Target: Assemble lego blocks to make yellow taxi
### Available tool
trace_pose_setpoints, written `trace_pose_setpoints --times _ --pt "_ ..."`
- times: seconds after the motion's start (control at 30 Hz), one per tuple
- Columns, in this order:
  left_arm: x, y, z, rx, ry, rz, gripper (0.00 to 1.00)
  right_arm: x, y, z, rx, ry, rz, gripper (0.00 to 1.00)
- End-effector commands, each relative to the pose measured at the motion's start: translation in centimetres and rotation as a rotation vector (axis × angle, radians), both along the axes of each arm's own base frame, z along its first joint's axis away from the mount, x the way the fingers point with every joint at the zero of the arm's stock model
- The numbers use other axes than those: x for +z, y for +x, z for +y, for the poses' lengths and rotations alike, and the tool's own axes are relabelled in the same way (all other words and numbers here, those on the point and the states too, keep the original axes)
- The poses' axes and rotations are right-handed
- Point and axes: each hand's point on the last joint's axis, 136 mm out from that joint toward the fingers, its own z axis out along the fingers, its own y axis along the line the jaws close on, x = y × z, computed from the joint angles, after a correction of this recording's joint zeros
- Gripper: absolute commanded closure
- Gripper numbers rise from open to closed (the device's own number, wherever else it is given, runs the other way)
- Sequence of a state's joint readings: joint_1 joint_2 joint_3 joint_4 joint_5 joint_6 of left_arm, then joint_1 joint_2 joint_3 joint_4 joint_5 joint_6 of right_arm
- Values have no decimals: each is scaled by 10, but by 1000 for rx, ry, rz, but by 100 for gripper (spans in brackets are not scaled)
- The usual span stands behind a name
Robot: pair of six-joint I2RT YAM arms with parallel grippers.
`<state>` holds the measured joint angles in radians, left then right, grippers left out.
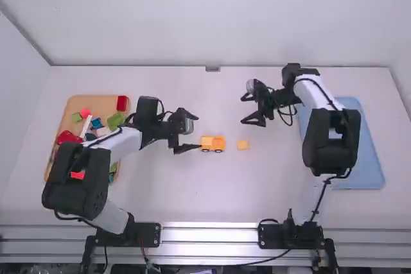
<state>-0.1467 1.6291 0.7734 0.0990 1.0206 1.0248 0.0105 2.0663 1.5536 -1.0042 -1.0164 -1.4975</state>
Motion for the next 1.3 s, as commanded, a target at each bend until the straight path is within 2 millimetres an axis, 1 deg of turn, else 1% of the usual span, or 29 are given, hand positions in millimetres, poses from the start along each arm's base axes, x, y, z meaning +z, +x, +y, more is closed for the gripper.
trace_pose_setpoints --times 0.0,0.03,0.1,0.13,0.23,0.27,0.3,0.33,0.4,0.43,0.5,0.53,0.57,0.6,0.7,0.83,0.87,0.93,0.97,1.07,1.1,1.13,1.2,1.27 --pt "-5 -11 -8 -83 -36 -25 1 -17 -10 1 13 9 5 2" --pt "-7 -12 -10 -94 -48 -19 1 -29 -12 1 8 7 -1 2" --pt "-11 -13 -12 -116 -79 -7 1 -43 -17 1 -1 8 1 2" --pt "-16 -14 -14 -136 -102 5 1 -58 -24 1 -3 12 -1 2" --pt "-24 -13 -16 -150 -127 24 1 -75 -37 2 16 26 -29 2" --pt "-29 -14 -18 -172 -152 36 1 -86 -48 3 40 41 -65 2" --pt "-31 -14 -19 -179 -165 39 1 -92 -54 3 50 39 -79 2" --pt "-31 -14 -19 -181 -168 39 1 -94 -55 3 52 38 -81 2" --pt "-34 -15 -21 -205 -195 32 1 -107 -64 1 47 26 -87 1" --pt "-34 -15 -22 -211 -202 28 1 -111 -65 0 41 28 -97 0" --pt "-35 -17 -25 -225 -210 23 1 -117 -69 -1 36 35 -115 3" --pt "-36 -16 -25 -226 -207 21 1 -120 -71 -2 35 35 -118 5" --pt "-39 -15 -25 -216 -194 22 1 -125 -74 -2 35 31 -121 9" --pt "-41 -15 -25 -212 -187 25 1 -128 -75 -4 28 32 -124 10" --pt "-41 -18 -29 -225 -184 28 1 -133 -73 -11 6 31 -130 11" --pt "-41 -23 -36 -247 -183 27 1 -141 -71 -17 -14 29 -112 16" --pt "-43 -23 -39 -246 -170 27 1 -145 -70 -17 -17 32 -99 26" --pt "-47 -23 -41 -241 -148 30 1 -151 -67 -17 -16 38 -86 31" --pt "-48 -25 -43 -245 -144 34 1 -153 -65 -17 -17 42 -79 31" --pt "-47 -29 -46 -260 -155 39 1 -155 -64 -16 -9 48 -44 39" --pt "-47 -28 -45 -258 -153 37 1 -155 -66 -16 11 44 -43 41" --pt "-48 -26 -44 -250 -147 33 1 -154 -68 -17 29 40 -46 47" --pt "-51 -24 -44 -238 -126 31 1 -153 -71 -18 56 33 -51 54" --pt "-61 -18 -42 -191 -71 45 1 -153 -74 -20 77 17 -49 57"
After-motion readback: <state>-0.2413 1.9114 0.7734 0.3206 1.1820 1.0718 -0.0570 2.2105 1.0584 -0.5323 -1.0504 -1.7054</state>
